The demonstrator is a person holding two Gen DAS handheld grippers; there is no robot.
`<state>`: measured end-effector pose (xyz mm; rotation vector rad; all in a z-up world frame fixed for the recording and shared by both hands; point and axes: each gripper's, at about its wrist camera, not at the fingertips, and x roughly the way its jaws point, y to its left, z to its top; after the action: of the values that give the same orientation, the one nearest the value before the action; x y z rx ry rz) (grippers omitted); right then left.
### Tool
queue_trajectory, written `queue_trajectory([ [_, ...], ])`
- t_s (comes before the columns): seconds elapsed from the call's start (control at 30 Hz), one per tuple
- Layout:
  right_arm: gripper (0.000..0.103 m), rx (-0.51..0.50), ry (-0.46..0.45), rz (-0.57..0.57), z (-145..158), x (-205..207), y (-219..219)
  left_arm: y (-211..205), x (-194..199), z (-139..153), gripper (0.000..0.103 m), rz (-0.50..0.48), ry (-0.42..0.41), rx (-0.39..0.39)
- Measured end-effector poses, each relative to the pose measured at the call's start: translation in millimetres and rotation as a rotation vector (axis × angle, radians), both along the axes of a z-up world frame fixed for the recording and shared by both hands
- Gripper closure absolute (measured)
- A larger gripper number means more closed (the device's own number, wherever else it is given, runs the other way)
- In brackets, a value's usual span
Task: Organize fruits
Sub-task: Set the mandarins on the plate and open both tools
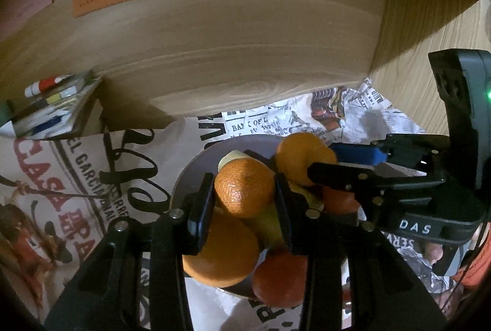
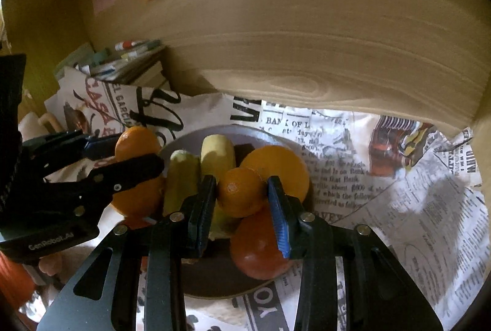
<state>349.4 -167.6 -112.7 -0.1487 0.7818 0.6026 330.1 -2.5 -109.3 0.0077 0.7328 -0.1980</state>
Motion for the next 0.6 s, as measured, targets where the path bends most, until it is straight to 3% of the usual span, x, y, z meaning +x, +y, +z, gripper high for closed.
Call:
queue_trajectory([
  [0.2, 0.071, -0.026, -0.011, 0.014, -3, -1, 4, -3, 6, -6, 0.065, -0.002, 0.012, 0.011],
  [0.27, 0.07, -0.031, -0.003, 0.019, -4, -1, 5, -3, 5, -5, 0.059, -0.005, 0.01, 0.01],
  [0.33, 0.07, -0.033, 0.005, 0.019, -4, 0, 6, -2, 3, -4, 0.047, 0.006, -0.005, 0.014],
  [0.6, 0.061, -0.013, -0.027, -0.006, 9, -6, -1, 6, -9, 6, 0.047, 0.029, -0.032, 0.004],
])
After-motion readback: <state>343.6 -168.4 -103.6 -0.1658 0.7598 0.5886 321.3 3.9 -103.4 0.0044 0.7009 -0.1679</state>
